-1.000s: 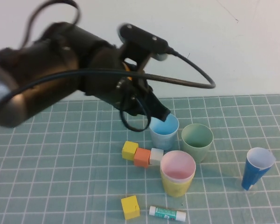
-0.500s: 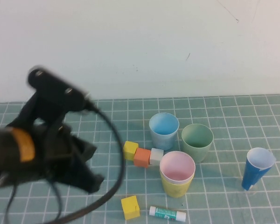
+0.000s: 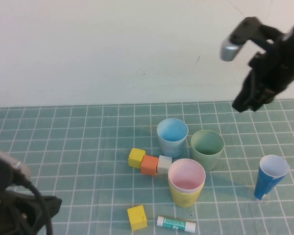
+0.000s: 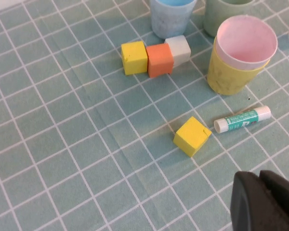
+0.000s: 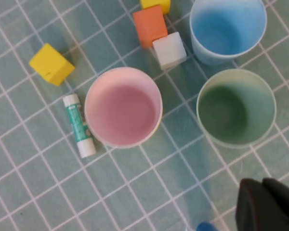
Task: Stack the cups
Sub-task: Pick up the blue cup, then place the blue cup on the green cup, then pick up the green cup, then place the green cup on the pink cup
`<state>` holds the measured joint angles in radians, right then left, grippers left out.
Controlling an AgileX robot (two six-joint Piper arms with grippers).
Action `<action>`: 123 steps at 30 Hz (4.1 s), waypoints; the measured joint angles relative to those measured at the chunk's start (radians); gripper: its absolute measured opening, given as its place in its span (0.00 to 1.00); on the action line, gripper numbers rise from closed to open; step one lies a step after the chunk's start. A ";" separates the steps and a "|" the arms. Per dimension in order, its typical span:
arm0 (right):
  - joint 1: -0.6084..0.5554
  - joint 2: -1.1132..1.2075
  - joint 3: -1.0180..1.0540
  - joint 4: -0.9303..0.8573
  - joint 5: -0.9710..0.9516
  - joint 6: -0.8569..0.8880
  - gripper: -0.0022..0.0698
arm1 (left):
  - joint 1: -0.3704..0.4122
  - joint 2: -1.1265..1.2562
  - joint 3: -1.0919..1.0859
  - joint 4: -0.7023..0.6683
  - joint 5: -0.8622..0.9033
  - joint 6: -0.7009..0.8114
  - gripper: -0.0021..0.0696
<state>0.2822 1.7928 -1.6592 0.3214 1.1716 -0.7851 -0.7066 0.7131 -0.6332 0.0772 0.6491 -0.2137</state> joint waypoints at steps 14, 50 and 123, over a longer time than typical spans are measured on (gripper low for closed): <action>0.119 0.527 -0.561 -0.154 0.042 0.149 0.41 | 0.000 -0.029 0.006 0.000 0.040 -0.002 0.03; 0.110 0.775 -0.908 -0.074 0.045 0.293 0.06 | 0.000 -0.029 0.006 -0.003 0.099 -0.006 0.03; 0.039 0.272 -0.166 -0.108 -0.102 0.331 0.10 | 0.000 -0.029 0.006 -0.034 0.139 -0.007 0.03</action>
<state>0.3211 2.0652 -1.8256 0.2130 1.0696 -0.4543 -0.7066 0.6840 -0.6270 0.0436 0.7884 -0.2208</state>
